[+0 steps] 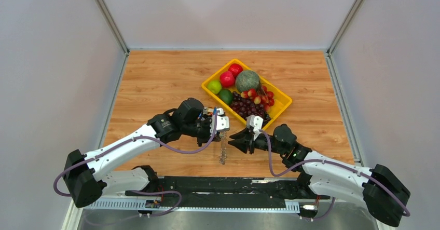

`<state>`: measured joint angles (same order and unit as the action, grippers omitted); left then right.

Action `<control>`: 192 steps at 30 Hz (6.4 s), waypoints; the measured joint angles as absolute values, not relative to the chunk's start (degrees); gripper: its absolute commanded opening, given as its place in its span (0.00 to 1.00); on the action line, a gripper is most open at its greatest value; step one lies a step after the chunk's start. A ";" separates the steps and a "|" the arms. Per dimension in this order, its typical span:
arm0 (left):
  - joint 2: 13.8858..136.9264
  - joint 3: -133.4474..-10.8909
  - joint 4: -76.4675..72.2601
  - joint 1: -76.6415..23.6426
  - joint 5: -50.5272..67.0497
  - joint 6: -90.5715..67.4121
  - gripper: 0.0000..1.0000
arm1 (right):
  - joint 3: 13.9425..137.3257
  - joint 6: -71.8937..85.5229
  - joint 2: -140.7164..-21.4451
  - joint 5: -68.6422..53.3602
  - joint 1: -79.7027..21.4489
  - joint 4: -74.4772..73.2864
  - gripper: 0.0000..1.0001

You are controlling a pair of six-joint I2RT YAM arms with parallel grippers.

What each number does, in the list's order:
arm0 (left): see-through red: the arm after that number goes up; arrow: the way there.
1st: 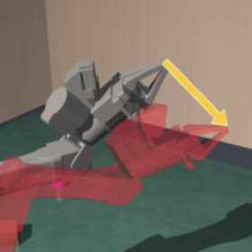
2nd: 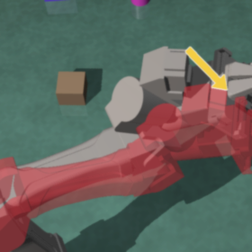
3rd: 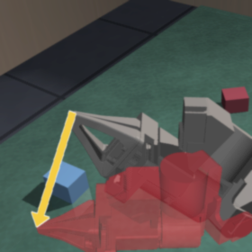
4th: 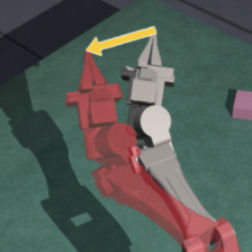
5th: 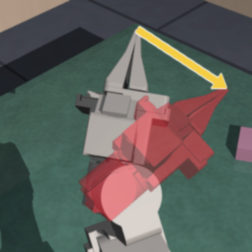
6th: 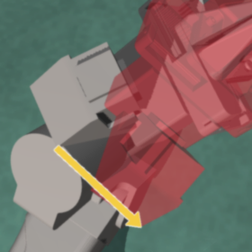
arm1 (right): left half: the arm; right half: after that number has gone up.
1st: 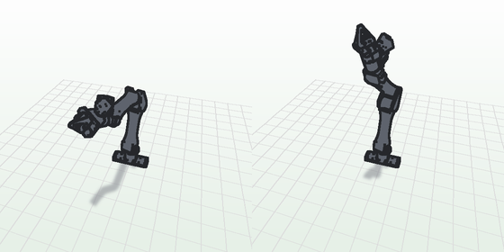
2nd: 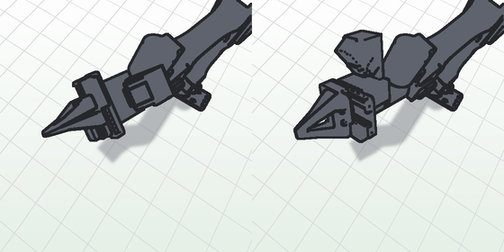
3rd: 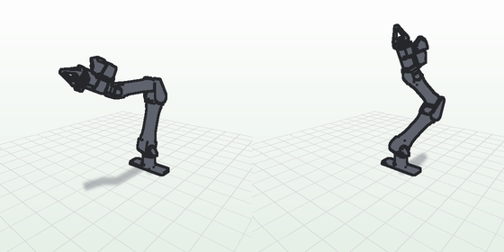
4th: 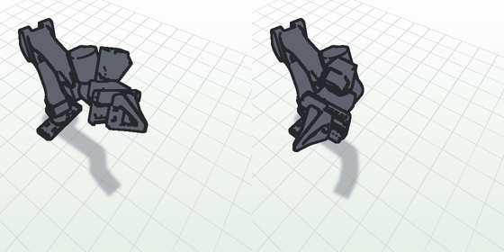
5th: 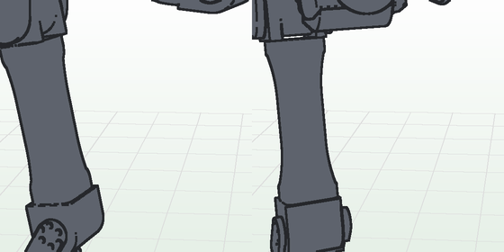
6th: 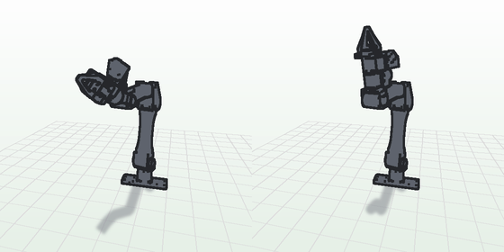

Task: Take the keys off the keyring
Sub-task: Remove the key from the keyring.

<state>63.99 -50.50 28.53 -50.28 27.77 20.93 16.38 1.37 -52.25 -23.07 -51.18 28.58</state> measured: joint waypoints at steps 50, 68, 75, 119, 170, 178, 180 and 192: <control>63.99 -50.50 29.34 -50.26 27.88 20.88 0.00 | 20.38 -7.46 -58.52 -15.38 -57.52 28.21 0.00; 63.99 -50.50 28.60 -50.22 27.07 20.71 0.00 | 26.87 -7.60 -57.34 -9.98 -59.55 15.03 0.00; 63.99 -50.50 28.49 -50.24 27.09 20.69 0.00 | 27.66 -7.60 -56.55 -9.26 -60.03 12.69 0.00; 61.17 -50.52 28.95 -49.04 26.37 19.81 0.00 | 34.48 -13.17 -59.37 5.26 -66.63 8.86 0.00; 59.90 -37.50 14.31 -50.61 21.80 3.60 0.00 | 28.05 -13.91 -62.50 2.81 -66.96 15.27 0.00; 59.00 -36.16 12.32 -51.00 20.78 1.15 0.00 | 27.03 -14.15 -62.28 0.95 -66.13 16.82 0.02; 58.87 -36.10 12.25 -51.13 20.43 1.04 0.00 | 27.03 -14.33 -62.04 0.78 -66.13 16.64 0.07; 57.45 -36.32 9.43 -50.83 15.94 1.28 0.00 | 26.92 -14.85 -54.57 -2.02 -67.37 13.74 0.24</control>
